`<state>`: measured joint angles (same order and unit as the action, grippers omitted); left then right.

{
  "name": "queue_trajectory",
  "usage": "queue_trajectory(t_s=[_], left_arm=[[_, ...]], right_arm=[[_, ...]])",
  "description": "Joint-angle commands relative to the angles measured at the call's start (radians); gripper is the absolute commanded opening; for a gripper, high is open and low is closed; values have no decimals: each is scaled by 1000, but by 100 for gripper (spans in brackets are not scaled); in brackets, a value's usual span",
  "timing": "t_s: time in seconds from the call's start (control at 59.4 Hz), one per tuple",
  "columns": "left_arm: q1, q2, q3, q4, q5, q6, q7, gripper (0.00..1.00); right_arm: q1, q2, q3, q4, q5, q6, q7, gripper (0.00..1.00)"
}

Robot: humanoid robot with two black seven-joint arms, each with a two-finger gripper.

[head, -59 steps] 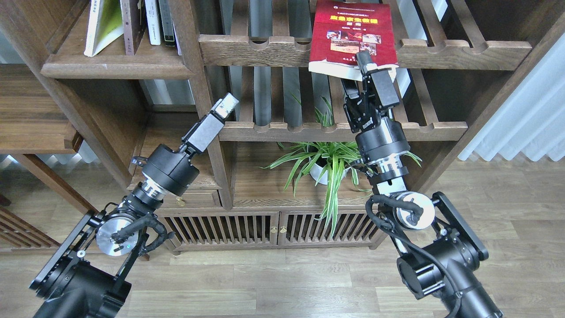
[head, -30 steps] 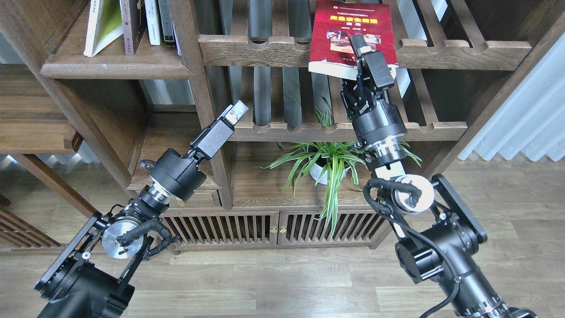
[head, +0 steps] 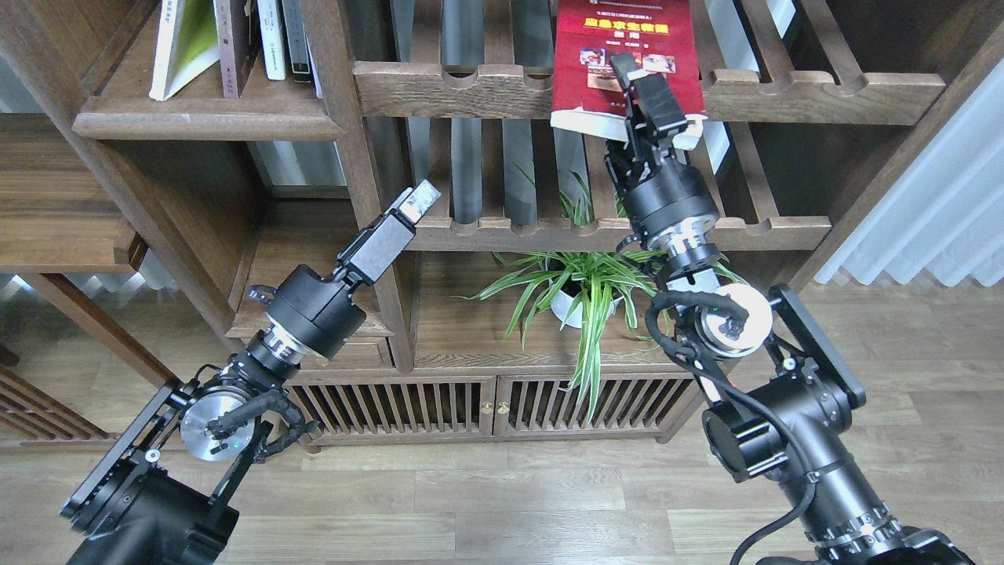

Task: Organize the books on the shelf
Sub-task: 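Raise the right gripper to the red book's lower edge, then tilt the red book outward off the shelf with the right gripper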

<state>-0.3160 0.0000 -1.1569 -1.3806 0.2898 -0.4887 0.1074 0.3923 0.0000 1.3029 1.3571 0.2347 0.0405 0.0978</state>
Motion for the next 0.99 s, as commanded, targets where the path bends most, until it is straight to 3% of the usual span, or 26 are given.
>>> queue_trajectory(t_s=[0.0, 0.067, 0.202, 0.37, 0.555, 0.824, 0.976], left_arm=[[5, 0, 0, 0, 0, 0, 0, 70], [5, 0, 0, 0, 0, 0, 0, 70], [5, 0, 0, 0, 0, 0, 0, 70], [5, 0, 0, 0, 0, 0, 1, 70], [6, 0, 0, 3, -1, 0, 1, 70], [31, 0, 0, 9, -4, 0, -2, 72], [29, 0, 0, 9, -23, 0, -3, 73]], right_arm=[[-7, 0, 26, -1, 0, 5, 3, 43], [-15, 0, 38, -1, 0, 15, 6, 34], [-24, 0, 39, -1, 0, 22, 6, 27], [-47, 0, 53, -10, 0, 108, 6, 7], [-63, 0, 53, -20, 0, 176, 5, 5], [-153, 0, 30, -18, 18, 448, -42, 4], [-211, 0, 26, -16, 23, 448, -70, 4]])
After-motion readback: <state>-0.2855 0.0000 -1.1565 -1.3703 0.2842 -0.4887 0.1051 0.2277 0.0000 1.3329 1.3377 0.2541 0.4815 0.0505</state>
